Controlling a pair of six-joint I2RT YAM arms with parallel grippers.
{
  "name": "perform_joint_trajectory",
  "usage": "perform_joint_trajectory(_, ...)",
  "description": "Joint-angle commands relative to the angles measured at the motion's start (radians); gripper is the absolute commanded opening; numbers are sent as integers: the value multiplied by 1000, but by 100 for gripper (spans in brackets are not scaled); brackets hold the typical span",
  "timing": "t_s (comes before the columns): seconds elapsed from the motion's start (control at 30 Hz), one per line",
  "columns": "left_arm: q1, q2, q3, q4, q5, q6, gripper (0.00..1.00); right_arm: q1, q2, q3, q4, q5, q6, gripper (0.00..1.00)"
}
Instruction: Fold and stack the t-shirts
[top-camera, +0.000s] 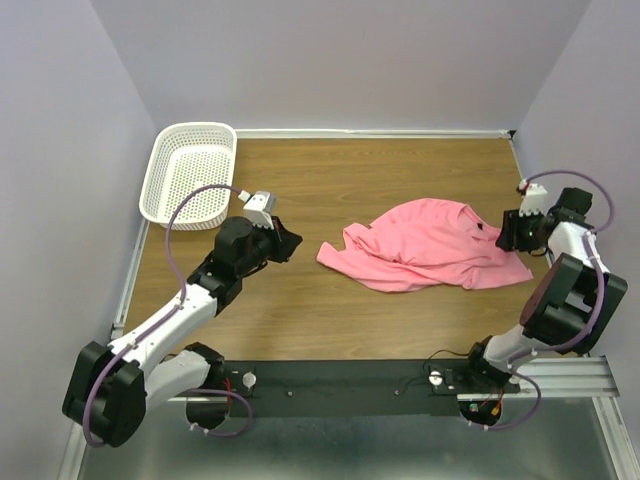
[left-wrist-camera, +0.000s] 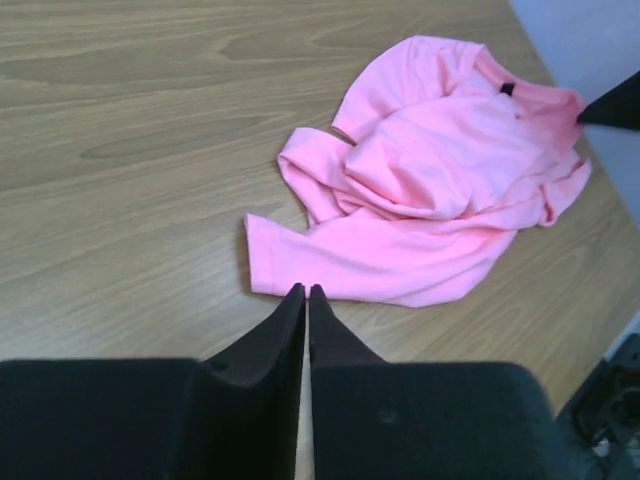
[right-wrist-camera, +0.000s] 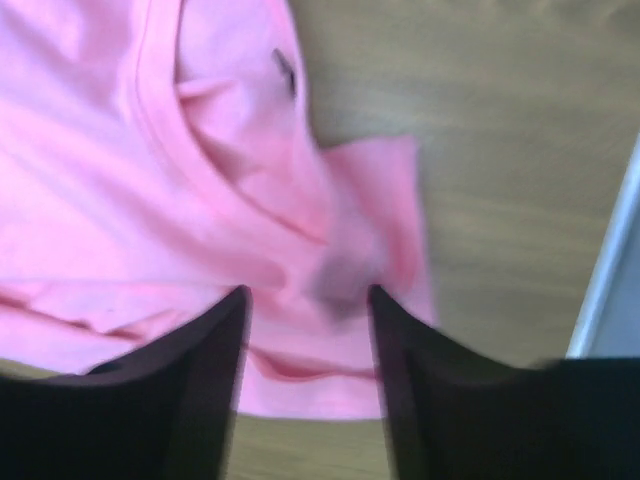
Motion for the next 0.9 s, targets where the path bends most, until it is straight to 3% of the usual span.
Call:
perform_joint_trajectory(0.0, -1, -19, -10, 26, 20, -73, 24, 8, -85, -58, -19, 54, -84, 69)
perform_joint_trajectory(0.03, -3, -19, -9, 28, 26, -75, 39, 8, -117, -53, -17, 19, -78, 74)
perform_joint_trajectory(0.07, -3, -14, -3, 30, 27, -73, 44, 8, -126, -30, -20, -7, -72, 79)
perform_joint_trajectory(0.1, -3, -1, 0, 36, 20, -66, 47, 10, -129, -13, -33, -44, -68, 88)
perform_joint_trajectory(0.2, -3, 64, 17, 65, 16, -58, 53, 54, -65, 92, -113, -234, -110, 96)
perform_joint_trajectory(0.27, -6, 110, 23, 101, 36, -70, 54, 99, 59, 161, -141, -308, -115, 96)
perform_joint_trajectory(0.47, -6, 338, 118, 169, 57, -54, 55, 255, 383, 453, -160, -305, 4, 92)
perform_joint_trajectory(0.63, -17, 509, 218, 165, 79, -29, 55, 340, 504, 588, -160, -194, 34, 89)
perform_joint_trajectory(0.87, -87, 501, 154, 189, 44, -55, 55, 380, 592, 668, -160, -77, 9, 90)
